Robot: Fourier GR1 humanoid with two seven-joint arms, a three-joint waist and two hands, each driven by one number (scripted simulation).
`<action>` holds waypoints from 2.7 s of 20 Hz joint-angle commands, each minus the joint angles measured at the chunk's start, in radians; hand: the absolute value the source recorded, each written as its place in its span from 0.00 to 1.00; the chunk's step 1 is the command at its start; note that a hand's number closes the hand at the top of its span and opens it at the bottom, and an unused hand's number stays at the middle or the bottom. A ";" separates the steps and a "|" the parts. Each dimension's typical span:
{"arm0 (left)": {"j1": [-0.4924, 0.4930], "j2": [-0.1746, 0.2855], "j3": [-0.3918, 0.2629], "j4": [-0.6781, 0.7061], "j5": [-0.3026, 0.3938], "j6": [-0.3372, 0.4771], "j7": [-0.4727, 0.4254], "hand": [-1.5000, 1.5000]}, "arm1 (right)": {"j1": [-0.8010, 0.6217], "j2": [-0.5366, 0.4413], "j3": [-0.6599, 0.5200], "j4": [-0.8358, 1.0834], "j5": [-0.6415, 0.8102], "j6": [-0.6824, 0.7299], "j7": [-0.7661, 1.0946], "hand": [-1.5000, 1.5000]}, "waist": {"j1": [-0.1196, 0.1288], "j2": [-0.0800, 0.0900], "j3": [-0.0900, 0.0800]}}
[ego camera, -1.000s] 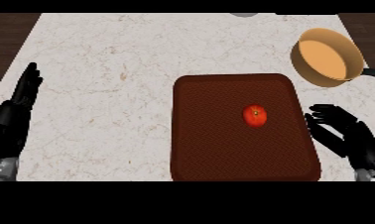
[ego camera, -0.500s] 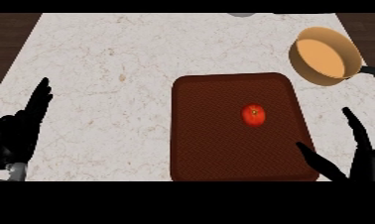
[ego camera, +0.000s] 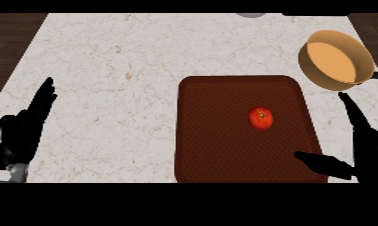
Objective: Pick the tomato from the tray and place it in the pot
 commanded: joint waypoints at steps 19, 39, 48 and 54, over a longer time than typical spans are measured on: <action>-0.003 -0.056 0.008 -0.051 -0.073 0.004 0.059 0.50 | -0.642 0.224 0.098 0.434 -0.263 0.701 0.521 0.00 | 0.011 0.001 0.004; 0.001 -0.081 0.129 0.001 -0.100 -0.119 0.014 0.50 | -0.624 0.420 0.092 0.725 -0.067 0.710 0.439 0.00 | -0.003 -0.001 0.004; 0.008 -0.137 0.148 -0.062 -0.154 -0.149 0.088 0.50 | -0.660 0.463 -0.020 0.856 0.023 0.748 0.349 0.00 | -0.001 0.000 0.004; 0.105 -0.186 0.146 -0.108 -0.213 -0.127 0.019 0.50 | -0.597 0.454 -0.010 0.850 0.075 0.771 0.206 1.00 | 0.001 -0.001 0.004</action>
